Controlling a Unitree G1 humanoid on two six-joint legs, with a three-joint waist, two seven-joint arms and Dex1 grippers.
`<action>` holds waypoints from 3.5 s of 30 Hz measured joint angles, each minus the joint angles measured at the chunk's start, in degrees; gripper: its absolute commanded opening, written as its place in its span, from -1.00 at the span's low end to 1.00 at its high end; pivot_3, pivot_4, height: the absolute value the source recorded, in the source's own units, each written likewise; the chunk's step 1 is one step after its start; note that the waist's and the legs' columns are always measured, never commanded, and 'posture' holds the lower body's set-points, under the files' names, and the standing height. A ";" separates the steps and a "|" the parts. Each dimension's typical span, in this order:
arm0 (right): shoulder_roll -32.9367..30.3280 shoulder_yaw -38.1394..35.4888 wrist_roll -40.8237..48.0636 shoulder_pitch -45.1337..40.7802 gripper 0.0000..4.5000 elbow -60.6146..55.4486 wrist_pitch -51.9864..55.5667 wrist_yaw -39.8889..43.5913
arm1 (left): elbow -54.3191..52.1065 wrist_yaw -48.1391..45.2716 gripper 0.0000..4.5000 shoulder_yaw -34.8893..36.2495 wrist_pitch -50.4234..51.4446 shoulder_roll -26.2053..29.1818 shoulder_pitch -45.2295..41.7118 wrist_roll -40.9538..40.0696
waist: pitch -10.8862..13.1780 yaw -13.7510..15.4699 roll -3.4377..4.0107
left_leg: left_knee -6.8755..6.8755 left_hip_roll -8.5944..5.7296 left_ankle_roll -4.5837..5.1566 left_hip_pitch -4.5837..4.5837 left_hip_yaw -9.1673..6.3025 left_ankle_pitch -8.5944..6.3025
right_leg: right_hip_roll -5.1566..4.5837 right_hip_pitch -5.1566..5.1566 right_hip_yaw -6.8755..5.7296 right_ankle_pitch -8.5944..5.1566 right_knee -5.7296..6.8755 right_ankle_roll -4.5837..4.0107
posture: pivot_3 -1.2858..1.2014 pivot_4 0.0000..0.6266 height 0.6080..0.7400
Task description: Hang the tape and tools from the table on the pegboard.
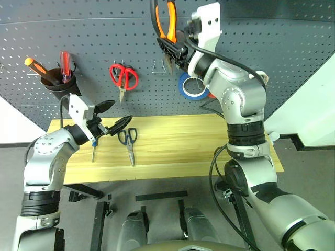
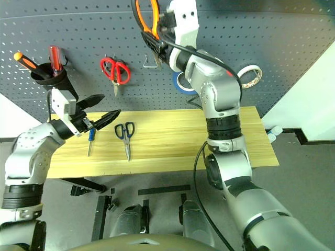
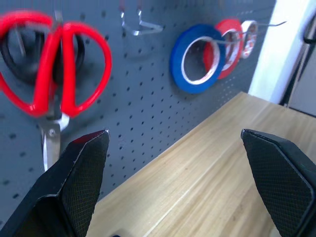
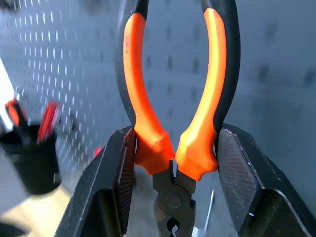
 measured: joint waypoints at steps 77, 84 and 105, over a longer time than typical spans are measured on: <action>3.97 -1.88 -14.14 -15.93 -0.08 61.40 -44.01 -7.14 | -7.88 6.70 1.00 1.00 6.76 1.18 8.30 2.28 | 4.19 2.60 0.79 | -0.02 -0.05 0.53 2.57 -0.83 -0.28 | -0.08 2.87 -0.49 -0.14 -0.15 -0.26 | 0.20 -0.22 1.00; 3.14 -1.96 -14.24 -15.66 -0.08 61.46 -42.69 -7.52 | -7.73 6.38 1.00 0.48 6.73 1.15 7.88 2.52 | 4.65 2.65 0.76 | 0.00 -0.10 0.57 2.58 -0.97 -0.24 | -0.17 2.99 -0.59 -0.14 -0.15 -0.26 | 0.19 -0.24 1.00; -2.57 -3.56 -8.00 -10.51 0.99 43.64 -31.88 0.00 | -3.31 6.17 1.00 -1.19 4.01 0.17 4.83 4.08 | 5.08 2.64 0.69 | -0.02 -0.15 0.60 2.00 -1.19 0.01 | -0.48 2.60 -0.80 -0.07 -0.20 -0.29 | 0.16 -0.43 1.00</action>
